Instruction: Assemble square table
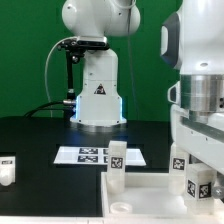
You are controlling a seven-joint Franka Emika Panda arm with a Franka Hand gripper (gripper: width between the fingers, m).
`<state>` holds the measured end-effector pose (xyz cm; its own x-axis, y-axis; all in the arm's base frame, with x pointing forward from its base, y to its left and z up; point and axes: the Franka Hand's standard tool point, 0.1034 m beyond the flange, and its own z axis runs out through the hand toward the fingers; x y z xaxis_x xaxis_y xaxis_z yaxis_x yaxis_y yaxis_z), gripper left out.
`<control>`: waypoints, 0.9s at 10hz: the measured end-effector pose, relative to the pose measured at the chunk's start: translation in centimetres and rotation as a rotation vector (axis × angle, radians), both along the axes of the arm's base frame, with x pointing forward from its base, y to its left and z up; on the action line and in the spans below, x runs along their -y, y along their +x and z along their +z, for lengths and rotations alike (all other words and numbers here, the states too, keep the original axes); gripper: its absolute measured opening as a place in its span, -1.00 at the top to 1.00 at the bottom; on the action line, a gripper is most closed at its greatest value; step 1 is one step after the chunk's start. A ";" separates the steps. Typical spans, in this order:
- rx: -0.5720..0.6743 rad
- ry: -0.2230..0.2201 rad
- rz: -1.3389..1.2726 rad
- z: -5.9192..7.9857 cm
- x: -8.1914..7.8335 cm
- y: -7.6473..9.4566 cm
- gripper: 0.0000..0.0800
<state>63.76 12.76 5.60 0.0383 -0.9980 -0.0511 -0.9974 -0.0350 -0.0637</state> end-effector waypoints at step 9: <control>-0.061 0.048 -0.373 0.0 0.0 0.9 0.30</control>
Offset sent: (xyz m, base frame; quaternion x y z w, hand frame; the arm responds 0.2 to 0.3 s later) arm 0.0113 -0.0118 0.0092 -0.0056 0.0201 0.2361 0.9715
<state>64.65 12.81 5.64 -0.3317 -0.9391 -0.0894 -0.9430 0.3327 0.0038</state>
